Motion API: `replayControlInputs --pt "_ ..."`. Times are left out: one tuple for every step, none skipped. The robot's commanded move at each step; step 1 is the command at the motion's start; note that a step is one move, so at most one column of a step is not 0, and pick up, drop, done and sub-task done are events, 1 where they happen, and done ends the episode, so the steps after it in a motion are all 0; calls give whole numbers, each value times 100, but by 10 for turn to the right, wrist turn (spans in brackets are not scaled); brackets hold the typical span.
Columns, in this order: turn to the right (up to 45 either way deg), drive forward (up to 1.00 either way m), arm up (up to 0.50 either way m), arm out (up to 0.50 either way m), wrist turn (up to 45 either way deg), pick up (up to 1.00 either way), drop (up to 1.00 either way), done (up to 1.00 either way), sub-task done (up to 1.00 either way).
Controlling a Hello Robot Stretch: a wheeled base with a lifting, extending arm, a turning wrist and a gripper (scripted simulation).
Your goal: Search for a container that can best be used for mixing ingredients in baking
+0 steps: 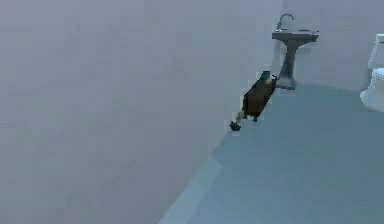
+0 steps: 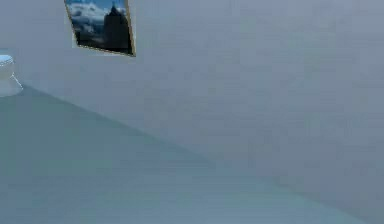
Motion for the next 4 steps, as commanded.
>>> replayControlInputs --pt "450 0 0 0 0 0 0 0 0" --pt "450 0 0 0 0 0 0 0 0" --pt "450 0 0 0 0 0 0 0 0" --pt "420 0 0 0 0 0 0 0 0"
